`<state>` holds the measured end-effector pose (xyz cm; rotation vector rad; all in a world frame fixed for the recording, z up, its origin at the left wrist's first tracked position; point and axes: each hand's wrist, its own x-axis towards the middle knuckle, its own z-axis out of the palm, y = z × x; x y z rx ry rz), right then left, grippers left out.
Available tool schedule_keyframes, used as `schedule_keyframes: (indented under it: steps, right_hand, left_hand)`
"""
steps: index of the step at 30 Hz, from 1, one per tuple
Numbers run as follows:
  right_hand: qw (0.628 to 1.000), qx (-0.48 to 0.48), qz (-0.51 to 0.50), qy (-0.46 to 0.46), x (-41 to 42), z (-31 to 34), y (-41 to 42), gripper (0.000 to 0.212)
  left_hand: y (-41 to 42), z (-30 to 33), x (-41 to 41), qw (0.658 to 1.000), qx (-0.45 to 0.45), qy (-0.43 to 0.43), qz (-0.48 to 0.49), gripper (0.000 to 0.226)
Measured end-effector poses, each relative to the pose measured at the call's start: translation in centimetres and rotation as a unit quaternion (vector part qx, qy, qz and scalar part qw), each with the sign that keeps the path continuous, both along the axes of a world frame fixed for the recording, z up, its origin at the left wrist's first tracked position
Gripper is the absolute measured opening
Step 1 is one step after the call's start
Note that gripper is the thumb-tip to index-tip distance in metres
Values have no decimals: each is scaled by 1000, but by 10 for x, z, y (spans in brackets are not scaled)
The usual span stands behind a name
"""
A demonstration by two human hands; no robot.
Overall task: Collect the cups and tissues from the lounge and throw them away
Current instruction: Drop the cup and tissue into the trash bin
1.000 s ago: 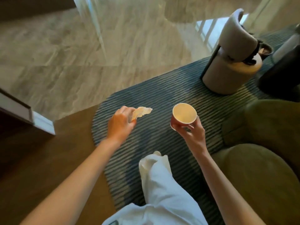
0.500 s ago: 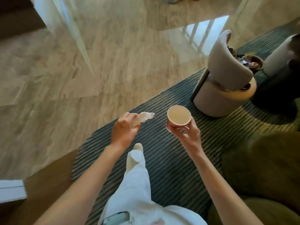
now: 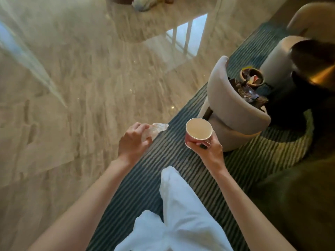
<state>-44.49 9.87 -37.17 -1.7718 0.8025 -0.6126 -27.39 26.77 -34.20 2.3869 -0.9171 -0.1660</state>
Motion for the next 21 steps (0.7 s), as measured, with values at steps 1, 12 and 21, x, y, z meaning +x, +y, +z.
schedule_keyframes:
  steps: [1,12,21]
  right_hand:
    - [1000,4,-6,2,18,-3,-22,65]
    - [999,-6,-37,13,195,11,-270,67]
    - [993,25,-114,12,331,-17,-437,57]
  left_hand:
    - [-21,-3,20,1000,0,1,-6,29]
    - [-299,16,212,998,-6,-16,-66,30]
    - [-475,-25,359,998,-6,4,-70,33]
